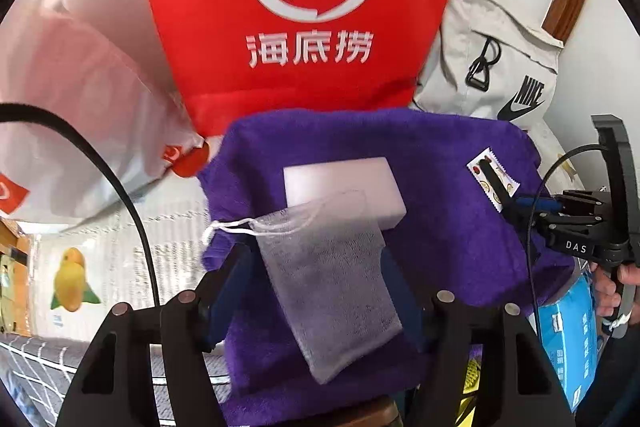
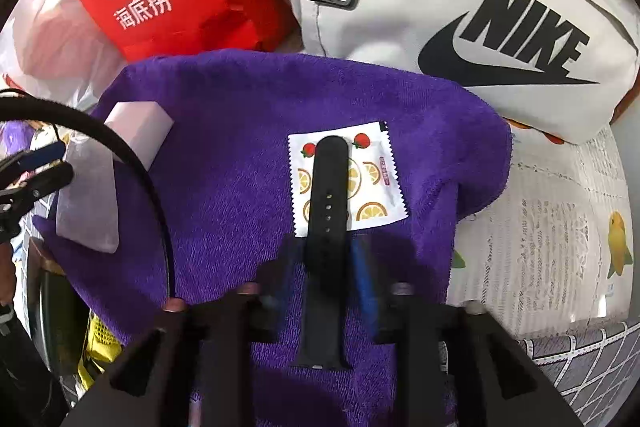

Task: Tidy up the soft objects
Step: 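Open both tools to drop the strap and mesh bag onto the purple towel, then pull both tools back and close the left tool on the white glove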

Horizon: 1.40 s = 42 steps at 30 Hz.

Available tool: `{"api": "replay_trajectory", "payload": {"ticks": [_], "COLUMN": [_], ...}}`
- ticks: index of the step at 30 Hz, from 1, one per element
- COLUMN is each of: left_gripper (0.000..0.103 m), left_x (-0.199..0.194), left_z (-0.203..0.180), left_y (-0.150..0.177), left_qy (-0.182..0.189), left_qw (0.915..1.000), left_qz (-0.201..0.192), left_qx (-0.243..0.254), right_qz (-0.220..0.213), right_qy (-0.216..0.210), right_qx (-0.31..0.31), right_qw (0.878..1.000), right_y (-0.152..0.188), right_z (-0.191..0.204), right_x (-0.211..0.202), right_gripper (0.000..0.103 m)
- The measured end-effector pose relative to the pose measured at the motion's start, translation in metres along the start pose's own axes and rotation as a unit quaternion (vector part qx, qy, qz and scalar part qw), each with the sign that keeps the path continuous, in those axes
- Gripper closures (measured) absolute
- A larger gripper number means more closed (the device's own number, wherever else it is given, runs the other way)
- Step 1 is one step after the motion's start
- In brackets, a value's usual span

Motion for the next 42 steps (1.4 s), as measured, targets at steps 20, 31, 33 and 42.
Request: {"api": "replay_trajectory", "payload": {"ticks": [20, 31, 33, 42], "left_gripper": [0.034, 0.027, 0.027, 0.027], "left_x": [-0.098, -0.119, -0.116, -0.064], "left_z": [-0.032, -0.086, -0.094, -0.128], "left_y": [0.070, 0.168, 0.182, 0.219], "left_qy": [-0.011, 0.023, 0.038, 0.047], "left_qw": [0.9991, 0.9994, 0.9990, 0.9950], "left_qz": [-0.040, -0.024, -0.018, 0.042], "left_qx": [-0.011, 0.011, 0.013, 0.078], "right_qz": [-0.123, -0.122, -0.120, -0.120], "right_qy": [-0.033, -0.061, -0.062, -0.061], "right_qx": [-0.021, -0.001, 0.007, 0.037], "right_qw": [0.992, 0.991, 0.991, 0.990], "right_y": [0.108, 0.188, 0.202, 0.242], "right_z": [0.026, 0.042, 0.040, 0.030], "right_x": [-0.154, -0.181, -0.184, -0.199], "right_gripper": [0.042, 0.041, 0.041, 0.041]}}
Point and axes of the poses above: each gripper's, at about its wrist camera, not at the fingertips, and x roughly the way its jaws point, z to its left, y to its underside, the point moved 6 cm from there along x, roughly the way its jaws point, and after that the axes turned 12 degrees about y, right-handed, at the moved point
